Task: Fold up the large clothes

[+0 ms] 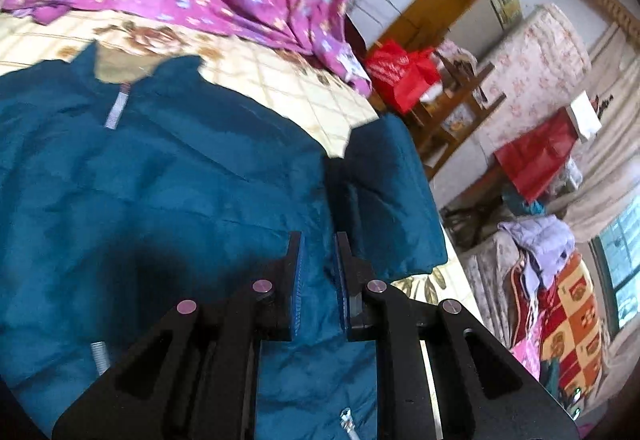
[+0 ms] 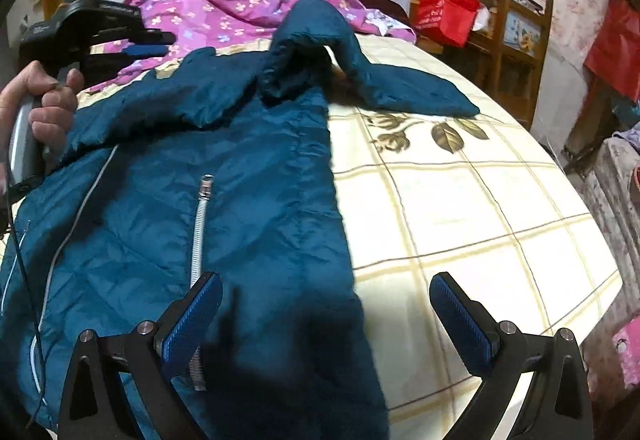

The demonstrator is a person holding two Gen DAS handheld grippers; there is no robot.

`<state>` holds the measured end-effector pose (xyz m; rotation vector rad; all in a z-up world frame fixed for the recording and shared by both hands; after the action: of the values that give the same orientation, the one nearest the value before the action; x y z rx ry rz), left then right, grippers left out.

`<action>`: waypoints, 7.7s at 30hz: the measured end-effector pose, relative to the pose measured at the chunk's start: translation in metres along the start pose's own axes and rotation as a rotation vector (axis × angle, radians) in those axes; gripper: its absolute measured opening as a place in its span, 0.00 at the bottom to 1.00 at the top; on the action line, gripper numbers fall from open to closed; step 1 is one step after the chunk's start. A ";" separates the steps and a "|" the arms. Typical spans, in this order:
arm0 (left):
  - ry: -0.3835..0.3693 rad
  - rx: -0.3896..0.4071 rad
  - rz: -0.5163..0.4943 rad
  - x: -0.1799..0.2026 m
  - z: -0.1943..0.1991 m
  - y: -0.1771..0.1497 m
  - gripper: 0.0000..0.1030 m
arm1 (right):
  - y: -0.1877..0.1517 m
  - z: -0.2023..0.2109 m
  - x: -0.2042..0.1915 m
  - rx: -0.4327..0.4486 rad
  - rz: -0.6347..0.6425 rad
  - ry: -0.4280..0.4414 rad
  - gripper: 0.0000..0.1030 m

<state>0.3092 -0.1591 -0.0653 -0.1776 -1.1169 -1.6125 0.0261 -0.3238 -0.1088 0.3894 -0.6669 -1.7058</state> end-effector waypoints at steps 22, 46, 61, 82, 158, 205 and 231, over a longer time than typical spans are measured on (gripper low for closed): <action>0.535 0.217 0.109 -0.180 0.201 -0.032 0.16 | 0.067 0.001 -0.042 0.142 -0.155 0.202 1.00; 0.560 0.259 0.273 -0.266 0.211 -0.028 0.17 | 0.157 -0.161 -0.112 -0.008 -0.354 0.547 0.32; 0.615 0.161 0.152 -0.263 0.175 -0.029 0.30 | 0.161 -0.183 -0.052 -0.107 -0.403 0.501 0.29; 0.617 0.157 0.180 -0.263 0.175 -0.029 0.41 | 0.173 -0.173 -0.112 -0.053 -0.067 0.391 0.38; 0.666 0.121 0.036 -0.222 0.150 -0.041 0.42 | 0.198 -0.189 0.202 0.163 -0.508 0.069 0.11; 0.669 0.091 0.127 -0.230 0.174 -0.036 0.42 | 0.235 -0.039 -0.053 0.351 -0.332 0.632 0.13; 0.400 0.091 0.062 -0.192 0.148 -0.026 0.42 | 0.129 -0.077 -0.221 -0.010 0.040 0.354 0.75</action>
<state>0.2978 0.0786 -0.1202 0.1637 -0.8624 -1.4573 0.2246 -0.1446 -0.1100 0.6482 -0.4036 -1.5498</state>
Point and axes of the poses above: each gripper's, at about its wrist camera, not at the fingertips, and z roughly against the way its jaws point, x to its right, y to its top, the point moved 3 cm from there along -z, roughly the way its jaws point, and after that the axes turned 5 degrees about -y, right-handed, at the moved point
